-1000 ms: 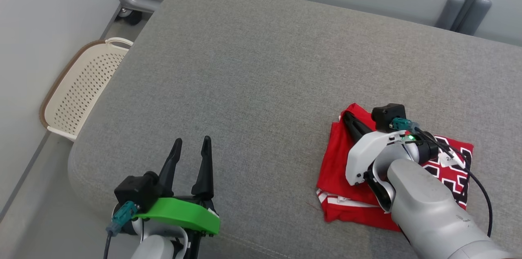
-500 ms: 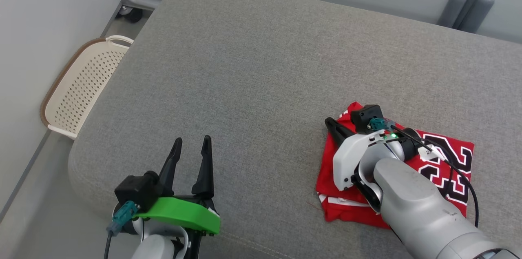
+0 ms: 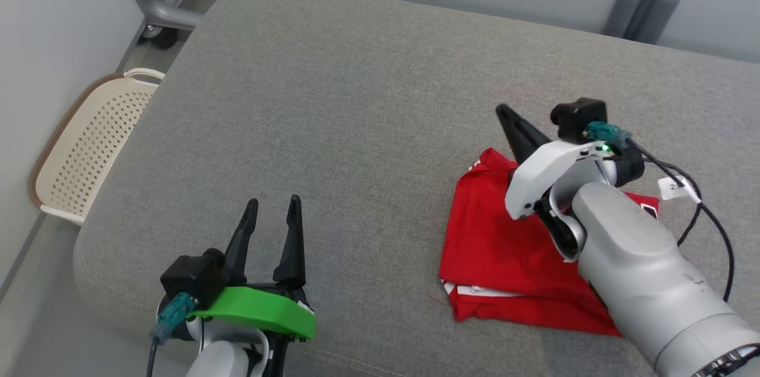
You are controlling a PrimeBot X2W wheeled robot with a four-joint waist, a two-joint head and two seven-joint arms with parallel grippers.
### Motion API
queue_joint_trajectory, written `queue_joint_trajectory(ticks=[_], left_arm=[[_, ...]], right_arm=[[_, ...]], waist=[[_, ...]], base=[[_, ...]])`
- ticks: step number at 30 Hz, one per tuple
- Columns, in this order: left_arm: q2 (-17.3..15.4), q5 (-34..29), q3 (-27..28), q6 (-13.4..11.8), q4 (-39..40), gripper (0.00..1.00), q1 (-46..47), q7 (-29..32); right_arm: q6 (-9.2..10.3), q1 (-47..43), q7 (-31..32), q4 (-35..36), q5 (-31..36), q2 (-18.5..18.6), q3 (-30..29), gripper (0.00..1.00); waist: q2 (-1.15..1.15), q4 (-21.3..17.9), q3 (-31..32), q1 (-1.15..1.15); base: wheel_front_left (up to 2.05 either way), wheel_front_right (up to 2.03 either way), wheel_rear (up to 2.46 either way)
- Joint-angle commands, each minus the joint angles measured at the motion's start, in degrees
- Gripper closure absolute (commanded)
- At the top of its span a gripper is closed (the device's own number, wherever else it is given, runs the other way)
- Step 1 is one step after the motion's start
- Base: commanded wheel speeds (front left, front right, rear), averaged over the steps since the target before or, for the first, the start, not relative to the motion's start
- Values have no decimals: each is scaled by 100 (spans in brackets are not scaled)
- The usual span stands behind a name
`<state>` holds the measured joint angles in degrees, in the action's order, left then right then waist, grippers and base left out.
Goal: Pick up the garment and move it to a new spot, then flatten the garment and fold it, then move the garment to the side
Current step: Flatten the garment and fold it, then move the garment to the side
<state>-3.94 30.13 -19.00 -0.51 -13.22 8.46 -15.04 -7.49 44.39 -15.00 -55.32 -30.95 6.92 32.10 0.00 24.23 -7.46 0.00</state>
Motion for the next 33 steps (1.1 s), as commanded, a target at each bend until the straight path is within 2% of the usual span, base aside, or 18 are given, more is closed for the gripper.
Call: queue_joint_trajectory(ticks=[1, 2, 5, 6, 7, 8, 13, 26, 33], left_arm=[[-4, -65, 8, -1, 33, 0, -42, -13], [-13, -73, 9, -7, 39, 0, -43, -13], [-54, -108, -7, -8, 53, 0, -45, -11], [-69, -111, -13, -13, 60, 0, -41, -8], [-85, -120, -19, -19, 69, 0, -33, -3], [-103, -132, -23, -25, 79, 0, -24, 7], [-177, -194, -68, -49, 133, 0, 18, 70], [-301, -168, -43, -176, 259, 0, -181, 146], [-347, -118, 22, -260, 282, 0, -363, 105]], right_arm=[[-1, -162, -17, 269, 157, 175, -277, 99], [-1, -259, -18, 419, 245, 230, -434, 91], [-1, -562, -18, 864, 516, 327, -956, 58], [-1, -683, -19, 1012, 610, 350, -1134, 50], [-1, -815, -19, 1136, 687, 362, -1301, 23], [-1, -955, -19, 1273, 790, 364, -1475, 0], [-1, -1608, -20, 1887, 1191, 269, -2176, 0], [-1, -3074, -20, 2962, 1594, 105, -2795, 0], [-1, -3583, 64, 3487, 1776, -68, -3009, 0]], waist=[[0, -235, 92, 0], [0, -302, 116, 0], [0, -499, 186, 0], [0, -564, 211, 0], [0, -629, 233, 0], [0, -695, 259, 0], [0, -1001, 386, 0], [0, -1638, 667, 0], [0, -1897, 744, 0]], base=[[0, 0, 0], [0, 0, 0], [0, 0, 0], [0, 0, 0], [0, 0, 0], [0, 0, 0], [0, 0, 0], [0, 0, 0], [0, 0, 0]])
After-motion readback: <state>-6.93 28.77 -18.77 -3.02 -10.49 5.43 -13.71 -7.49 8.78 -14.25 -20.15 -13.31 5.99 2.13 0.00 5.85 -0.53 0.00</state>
